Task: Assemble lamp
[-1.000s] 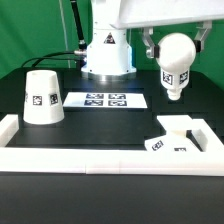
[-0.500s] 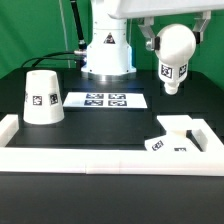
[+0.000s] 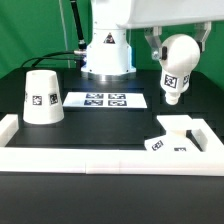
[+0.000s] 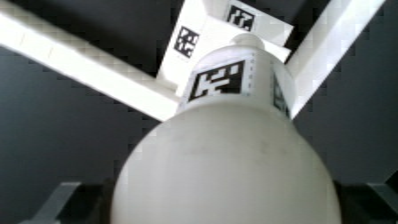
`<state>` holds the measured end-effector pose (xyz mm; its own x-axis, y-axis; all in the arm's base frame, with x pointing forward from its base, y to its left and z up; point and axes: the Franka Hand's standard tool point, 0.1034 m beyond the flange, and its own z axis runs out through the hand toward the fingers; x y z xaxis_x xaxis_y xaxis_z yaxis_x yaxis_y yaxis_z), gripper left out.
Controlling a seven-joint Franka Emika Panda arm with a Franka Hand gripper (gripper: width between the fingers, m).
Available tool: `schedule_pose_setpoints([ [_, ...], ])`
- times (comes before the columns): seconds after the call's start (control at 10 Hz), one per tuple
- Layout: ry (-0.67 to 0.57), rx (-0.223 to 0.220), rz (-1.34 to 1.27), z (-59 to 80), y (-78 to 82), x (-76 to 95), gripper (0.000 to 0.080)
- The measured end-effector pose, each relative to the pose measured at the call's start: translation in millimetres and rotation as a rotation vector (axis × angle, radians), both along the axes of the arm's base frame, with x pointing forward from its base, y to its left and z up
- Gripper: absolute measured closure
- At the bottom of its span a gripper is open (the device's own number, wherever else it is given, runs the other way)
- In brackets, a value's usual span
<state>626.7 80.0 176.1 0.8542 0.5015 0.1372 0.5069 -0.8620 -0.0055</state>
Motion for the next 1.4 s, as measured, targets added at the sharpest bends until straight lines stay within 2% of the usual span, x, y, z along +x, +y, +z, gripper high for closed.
schedule_pose_setpoints([
  [0.5, 0.002, 0.005, -0.014, -5.2, 1.3, 0.8, 0.022],
  [0.9, -0.071, 0.005, 0.003, -3.3, -2.0, 13.9, 0.022],
  [1.4, -0.125, 0.005, -0.003, -6.5, -6.1, 16.4, 0.022],
])
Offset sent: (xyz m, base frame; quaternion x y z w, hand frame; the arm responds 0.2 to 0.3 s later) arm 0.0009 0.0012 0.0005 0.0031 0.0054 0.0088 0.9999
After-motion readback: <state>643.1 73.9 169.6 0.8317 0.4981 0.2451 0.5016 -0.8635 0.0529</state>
